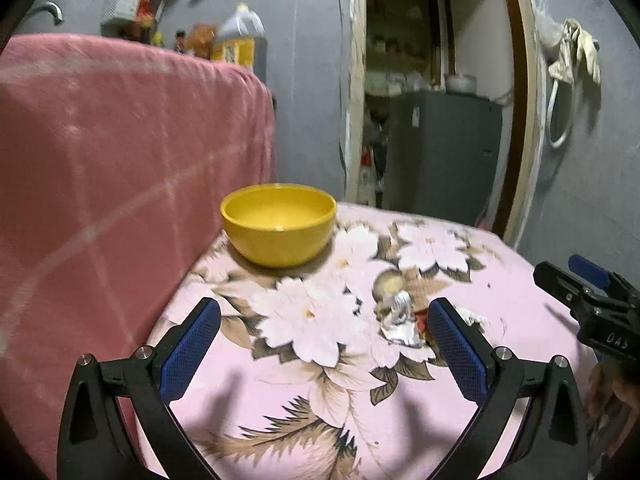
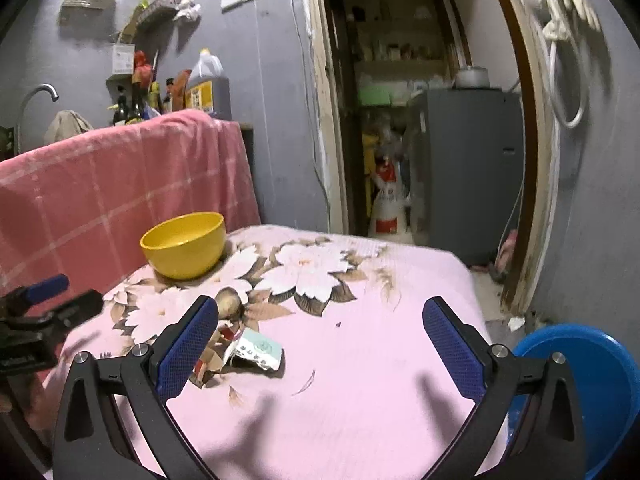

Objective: Collect trash
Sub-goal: 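Move both tools back over the table, then grasp the white foil scrap with the left tool while the right tool grasps the green-labelled paper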

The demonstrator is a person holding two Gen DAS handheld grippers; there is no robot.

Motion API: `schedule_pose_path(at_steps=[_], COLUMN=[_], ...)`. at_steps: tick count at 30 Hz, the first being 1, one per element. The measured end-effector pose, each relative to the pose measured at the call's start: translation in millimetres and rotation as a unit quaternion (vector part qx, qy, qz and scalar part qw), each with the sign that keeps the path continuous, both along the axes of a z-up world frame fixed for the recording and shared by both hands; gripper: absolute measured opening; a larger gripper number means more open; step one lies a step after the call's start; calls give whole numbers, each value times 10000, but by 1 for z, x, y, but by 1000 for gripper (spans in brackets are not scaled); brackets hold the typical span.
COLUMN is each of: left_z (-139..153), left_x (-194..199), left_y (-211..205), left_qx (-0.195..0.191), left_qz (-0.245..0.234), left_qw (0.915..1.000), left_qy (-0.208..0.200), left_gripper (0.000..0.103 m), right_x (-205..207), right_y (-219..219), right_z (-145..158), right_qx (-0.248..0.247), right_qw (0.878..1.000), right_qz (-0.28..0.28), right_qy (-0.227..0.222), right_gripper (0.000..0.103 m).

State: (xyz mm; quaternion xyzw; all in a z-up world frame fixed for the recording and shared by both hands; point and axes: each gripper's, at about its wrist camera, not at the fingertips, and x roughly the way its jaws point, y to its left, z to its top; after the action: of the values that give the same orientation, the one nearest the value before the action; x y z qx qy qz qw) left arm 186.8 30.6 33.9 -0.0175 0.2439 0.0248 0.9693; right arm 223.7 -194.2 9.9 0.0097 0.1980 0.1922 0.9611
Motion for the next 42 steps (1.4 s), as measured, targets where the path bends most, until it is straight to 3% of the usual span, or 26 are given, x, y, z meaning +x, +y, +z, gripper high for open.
schedule_pose_path(at_steps=[4, 7, 9, 18, 22, 30, 33, 42], left_z=[-8, -14, -17, -23, -27, -38, -37, -30], left_x=[18, 35, 43, 69, 81, 93, 92, 82], left_y=[-1, 1, 2, -2, -5, -11, -12, -17], left_qx=[-177, -513, -685, -1015, -991, -1008, -973, -831], left_qz=[-136, -321, -358, -715, -881, -1103, -1132, -1094], left_qw=[9989, 9948, 9919, 9823, 9791, 9713, 9724, 9768], left_qy=[423, 816, 1006, 1405, 1543, 1851, 1795, 1641], left_gripper=[100, 94, 82, 53, 46, 14, 9, 7], right_x=[13, 28, 35, 53, 57, 57, 57, 50], right_y=[4, 11, 15, 48, 55, 63, 61, 61], right_z=[-5, -13, -18, -32, -37, -43, -44, -43], right_qx=[-60, -152, -164, -561, -652, -764, -697, -573], right_qw=[9993, 9965, 9937, 9812, 9761, 9693, 9681, 9695], right_qz=[114, 174, 295, 786, 967, 1209, 1255, 1310], right_qy=[363, 807, 1069, 1671, 1833, 2000, 2053, 1988], right_gripper=[89, 78, 74, 57, 54, 42, 40, 34])
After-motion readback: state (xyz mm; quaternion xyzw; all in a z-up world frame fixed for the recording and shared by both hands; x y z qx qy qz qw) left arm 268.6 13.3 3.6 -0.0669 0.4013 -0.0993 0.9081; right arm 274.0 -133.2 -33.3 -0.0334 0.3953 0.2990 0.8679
